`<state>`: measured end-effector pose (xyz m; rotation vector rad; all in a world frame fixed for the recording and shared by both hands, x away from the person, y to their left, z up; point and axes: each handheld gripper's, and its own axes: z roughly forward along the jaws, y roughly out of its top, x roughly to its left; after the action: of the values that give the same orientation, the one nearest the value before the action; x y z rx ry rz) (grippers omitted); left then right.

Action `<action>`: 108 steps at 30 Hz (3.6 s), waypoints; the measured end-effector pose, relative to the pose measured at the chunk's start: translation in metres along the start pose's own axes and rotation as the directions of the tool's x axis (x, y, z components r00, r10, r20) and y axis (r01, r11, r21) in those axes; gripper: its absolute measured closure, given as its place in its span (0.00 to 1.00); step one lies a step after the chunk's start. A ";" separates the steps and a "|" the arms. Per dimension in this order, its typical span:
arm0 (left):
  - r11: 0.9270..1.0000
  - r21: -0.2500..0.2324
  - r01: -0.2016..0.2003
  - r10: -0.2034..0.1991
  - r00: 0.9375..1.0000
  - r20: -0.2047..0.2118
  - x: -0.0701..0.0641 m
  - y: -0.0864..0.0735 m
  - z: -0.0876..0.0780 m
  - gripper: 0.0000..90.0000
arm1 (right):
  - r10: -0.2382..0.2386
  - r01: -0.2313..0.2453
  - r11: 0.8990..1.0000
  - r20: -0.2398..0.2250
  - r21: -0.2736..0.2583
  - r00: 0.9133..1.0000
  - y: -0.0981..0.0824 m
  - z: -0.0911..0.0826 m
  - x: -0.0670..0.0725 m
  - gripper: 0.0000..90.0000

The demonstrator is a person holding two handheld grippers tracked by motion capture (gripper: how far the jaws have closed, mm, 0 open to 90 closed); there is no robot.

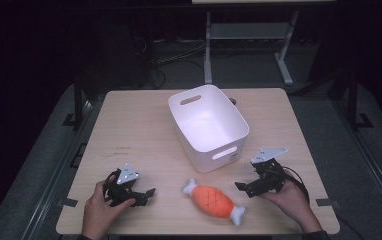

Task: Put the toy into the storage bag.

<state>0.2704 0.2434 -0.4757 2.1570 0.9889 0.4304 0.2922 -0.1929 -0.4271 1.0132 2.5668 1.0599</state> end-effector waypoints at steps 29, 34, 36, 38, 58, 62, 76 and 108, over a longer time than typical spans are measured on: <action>1.000 0.002 -0.002 0.002 1.000 0.000 0.000 0.000 0.000 0.14 | -0.092 0.093 0.996 -0.098 0.006 0.991 0.035 0.017 0.038 0.03; 1.000 0.002 -0.002 0.002 1.000 0.001 0.000 0.000 0.000 0.14 | -0.109 0.111 0.994 -0.112 0.007 0.988 0.038 0.019 0.046 0.03; 1.000 0.003 -0.003 0.003 1.000 0.001 0.000 0.000 0.000 0.14 | -0.115 0.117 0.993 -0.117 0.013 0.986 0.039 0.019 0.050 0.03; 1.000 0.003 -0.002 0.002 1.000 0.000 0.000 0.000 0.000 0.14 | -0.125 0.128 0.992 -0.122 0.015 0.985 0.040 0.021 0.053 0.03; 1.000 0.001 -0.001 0.001 1.000 0.000 0.000 0.000 0.000 0.14 | -0.167 0.179 0.982 -0.153 0.067 0.974 0.040 0.035 0.081 0.03; 1.000 0.001 -0.001 0.001 1.000 0.000 0.000 0.000 0.000 0.14 | -0.166 0.180 0.980 -0.161 0.079 0.973 0.036 0.038 0.084 0.03; 1.000 0.000 -0.001 0.001 1.000 0.000 0.000 0.000 0.000 0.14 | -0.173 0.196 0.973 -0.174 0.124 0.969 0.029 0.051 0.091 0.03; 1.000 0.001 -0.001 0.001 1.000 0.000 0.000 0.000 0.000 0.14 | -0.200 0.225 0.960 -0.152 0.168 0.968 0.018 0.061 0.096 0.20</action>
<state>0.2704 0.2435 -0.4756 2.1586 0.9881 0.4307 0.2539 -0.0870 -0.4515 0.7010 2.8475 0.8747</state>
